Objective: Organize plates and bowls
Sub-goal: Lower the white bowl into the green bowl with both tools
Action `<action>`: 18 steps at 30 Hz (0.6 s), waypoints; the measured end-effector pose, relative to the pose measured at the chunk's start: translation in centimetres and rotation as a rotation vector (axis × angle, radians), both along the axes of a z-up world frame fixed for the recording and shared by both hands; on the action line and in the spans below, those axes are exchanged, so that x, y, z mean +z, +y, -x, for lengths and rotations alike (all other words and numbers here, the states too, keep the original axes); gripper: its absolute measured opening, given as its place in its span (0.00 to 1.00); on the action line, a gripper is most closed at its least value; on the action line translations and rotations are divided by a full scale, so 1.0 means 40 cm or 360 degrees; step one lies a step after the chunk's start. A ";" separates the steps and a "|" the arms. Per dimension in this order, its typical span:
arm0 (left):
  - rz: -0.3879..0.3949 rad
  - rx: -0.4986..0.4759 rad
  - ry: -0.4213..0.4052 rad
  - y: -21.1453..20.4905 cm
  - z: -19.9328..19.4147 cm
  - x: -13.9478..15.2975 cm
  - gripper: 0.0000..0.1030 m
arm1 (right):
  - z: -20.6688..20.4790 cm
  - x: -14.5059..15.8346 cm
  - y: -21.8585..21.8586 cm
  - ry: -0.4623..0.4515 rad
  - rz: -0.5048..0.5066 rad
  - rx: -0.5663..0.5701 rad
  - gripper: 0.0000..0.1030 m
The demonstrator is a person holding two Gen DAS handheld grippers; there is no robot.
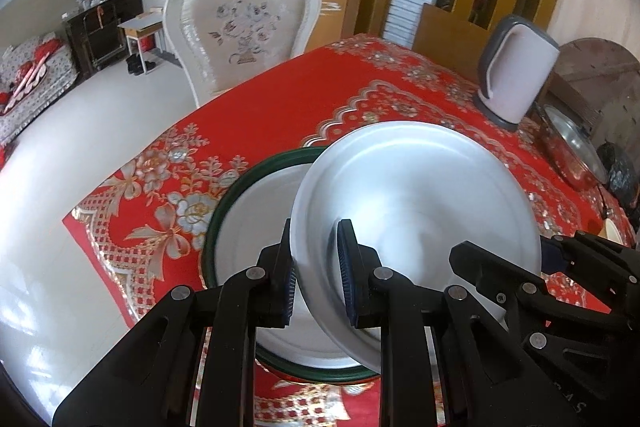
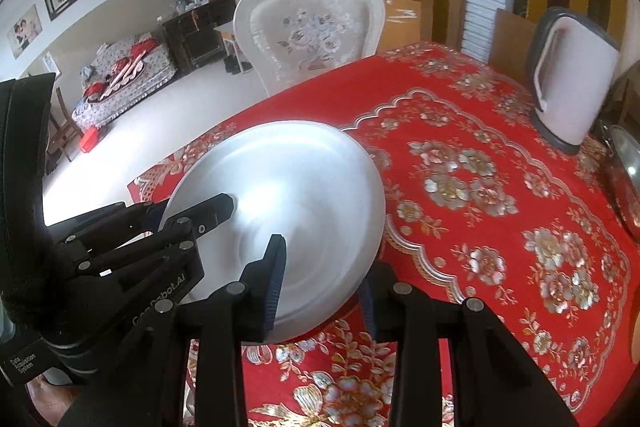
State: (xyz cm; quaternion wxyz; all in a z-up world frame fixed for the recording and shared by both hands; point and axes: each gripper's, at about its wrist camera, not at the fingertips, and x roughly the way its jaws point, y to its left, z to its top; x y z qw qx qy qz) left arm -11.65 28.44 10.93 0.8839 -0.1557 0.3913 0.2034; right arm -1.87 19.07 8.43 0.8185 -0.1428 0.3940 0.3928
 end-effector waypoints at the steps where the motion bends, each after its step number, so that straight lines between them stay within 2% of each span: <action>1: 0.0005 0.0007 0.0008 0.008 0.000 -0.006 0.18 | -0.002 -0.006 0.010 0.0009 0.0004 0.0009 0.34; 14: 0.0055 0.0064 0.0097 0.067 0.013 -0.076 0.18 | 0.007 -0.069 0.086 0.0082 0.0100 0.0080 0.34; 18: 0.0045 0.0057 0.0109 0.068 0.008 -0.085 0.18 | 0.010 -0.079 0.097 0.0093 0.0124 0.0083 0.39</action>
